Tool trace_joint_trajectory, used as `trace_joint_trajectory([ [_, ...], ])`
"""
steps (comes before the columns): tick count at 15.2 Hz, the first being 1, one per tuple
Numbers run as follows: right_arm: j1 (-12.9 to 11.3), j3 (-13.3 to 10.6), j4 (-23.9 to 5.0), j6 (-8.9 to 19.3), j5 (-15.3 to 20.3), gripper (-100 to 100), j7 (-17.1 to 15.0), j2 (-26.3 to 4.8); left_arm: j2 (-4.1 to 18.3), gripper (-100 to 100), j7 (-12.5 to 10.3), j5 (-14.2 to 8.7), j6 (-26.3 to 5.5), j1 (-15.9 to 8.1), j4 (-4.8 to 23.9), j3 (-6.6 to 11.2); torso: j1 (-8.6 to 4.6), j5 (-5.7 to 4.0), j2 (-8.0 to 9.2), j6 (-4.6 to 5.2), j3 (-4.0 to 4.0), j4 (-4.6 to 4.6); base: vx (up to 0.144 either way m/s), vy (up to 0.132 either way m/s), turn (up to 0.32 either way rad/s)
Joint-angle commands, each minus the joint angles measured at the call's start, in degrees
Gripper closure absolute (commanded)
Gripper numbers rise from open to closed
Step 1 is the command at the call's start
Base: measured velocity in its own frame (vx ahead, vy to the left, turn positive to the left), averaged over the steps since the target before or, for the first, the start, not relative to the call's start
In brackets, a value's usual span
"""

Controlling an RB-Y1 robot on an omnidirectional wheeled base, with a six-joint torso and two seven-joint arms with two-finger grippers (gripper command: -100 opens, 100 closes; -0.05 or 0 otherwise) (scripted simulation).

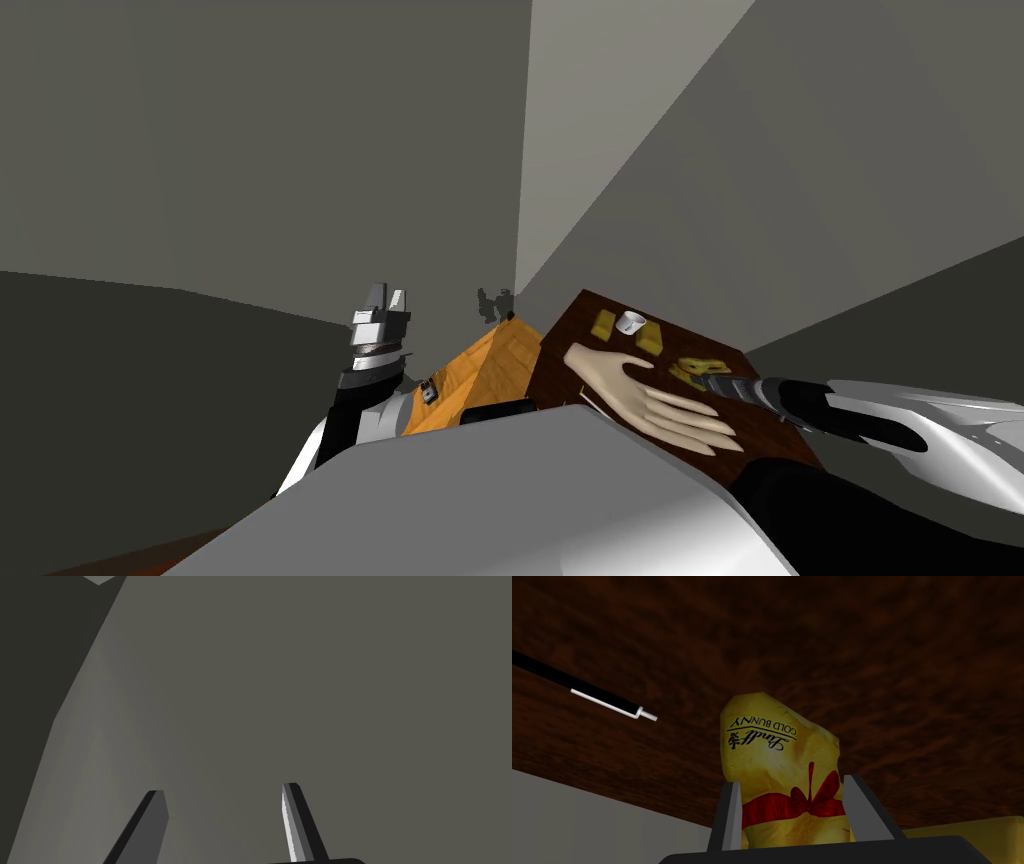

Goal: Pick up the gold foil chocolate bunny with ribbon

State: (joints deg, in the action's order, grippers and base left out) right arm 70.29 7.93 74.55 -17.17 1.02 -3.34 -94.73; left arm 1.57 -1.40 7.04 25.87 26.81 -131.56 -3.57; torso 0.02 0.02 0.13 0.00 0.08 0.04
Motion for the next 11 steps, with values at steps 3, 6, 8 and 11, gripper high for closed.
trace_joint_trajectory([
  [3, 4.5, 3.7, -0.8, -1.7, -0.3, 100, 0.3, 1.3, 0.0, 0, 0.0, 0.0, 0.0, 0.0, 0.0, 0.00, 0.02, 0.02, 0.02, -0.01, 0.02, 0.01, -0.008, 0.000, 0.078],
  [6, 7.2, 5.8, -1.6, -2.8, -0.5, 100, 0.4, 2.2, 0.0, 0, 0.0, 0.0, 0.0, 0.0, 0.0, 0.00, 0.20, 0.07, 0.04, -0.04, 0.02, 0.01, -0.012, 0.035, 0.124],
  [8, 8.5, 6.8, -2.0, -3.3, -0.6, 100, 0.5, 2.6, 0.0, 0, 0.0, 0.0, 0.0, 0.0, 0.0, -0.01, 0.28, 0.12, 0.05, -0.04, 0.03, 0.02, -0.010, 0.040, 0.099],
  [11, 11.1, 9.0, -1.8, -3.6, -0.7, 100, 0.4, 3.1, 0.0, 0, 0.0, 0.0, 0.0, 0.0, 0.0, 0.00, 0.32, 0.17, 0.04, -0.03, 0.03, 0.02, -0.003, 0.028, 0.073],
])
